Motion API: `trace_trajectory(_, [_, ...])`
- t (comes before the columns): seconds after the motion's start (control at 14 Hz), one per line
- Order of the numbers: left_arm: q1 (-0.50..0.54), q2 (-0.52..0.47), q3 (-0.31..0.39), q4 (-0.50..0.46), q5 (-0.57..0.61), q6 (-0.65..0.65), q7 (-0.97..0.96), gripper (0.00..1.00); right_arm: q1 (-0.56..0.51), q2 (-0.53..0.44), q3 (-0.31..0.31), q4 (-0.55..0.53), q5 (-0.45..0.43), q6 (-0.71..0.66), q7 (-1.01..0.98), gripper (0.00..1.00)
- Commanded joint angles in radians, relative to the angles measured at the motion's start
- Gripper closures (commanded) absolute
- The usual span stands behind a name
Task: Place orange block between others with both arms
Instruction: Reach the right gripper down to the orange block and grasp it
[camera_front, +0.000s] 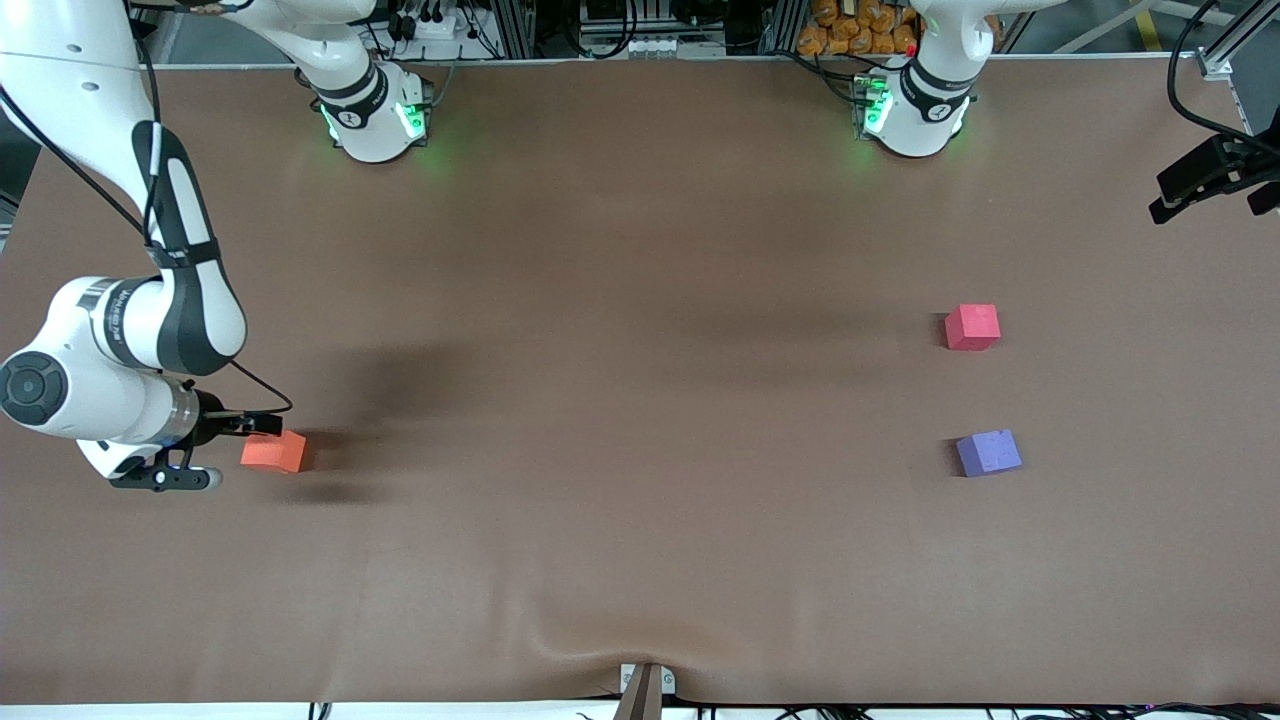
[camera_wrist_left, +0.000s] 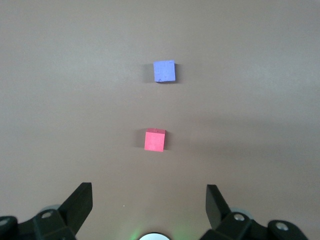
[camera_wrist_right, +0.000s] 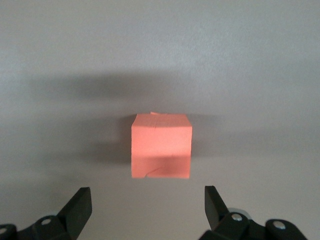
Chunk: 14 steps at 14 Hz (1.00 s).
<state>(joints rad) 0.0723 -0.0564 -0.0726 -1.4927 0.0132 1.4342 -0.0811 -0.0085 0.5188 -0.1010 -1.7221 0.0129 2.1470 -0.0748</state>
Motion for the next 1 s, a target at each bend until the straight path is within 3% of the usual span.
trace_trajectory(0.0, [0.015, -0.007, -0.006, 0.008, 0.011, -0.014, 0.018, 0.0, -0.024, 0.038, 0.006, 0.006, -0.014, 0.06, -0.02, 0.0])
trace_trajectory(0.79, [0.03, -0.013, -0.01, 0.011, 0.001, -0.012, 0.02, 0.0, -0.025, 0.147, 0.006, 0.022, -0.001, 0.146, -0.017, 0.03])
trace_trajectory(0.86, [0.03, -0.013, -0.01, 0.011, -0.001, -0.012, 0.02, 0.0, -0.025, 0.147, 0.006, 0.022, -0.001, 0.145, -0.014, 0.46])
trace_trajectory(0.93, [0.03, -0.013, -0.01, 0.011, -0.001, -0.012, 0.02, 0.0, -0.025, 0.147, 0.006, 0.021, 0.001, 0.143, -0.011, 0.76])
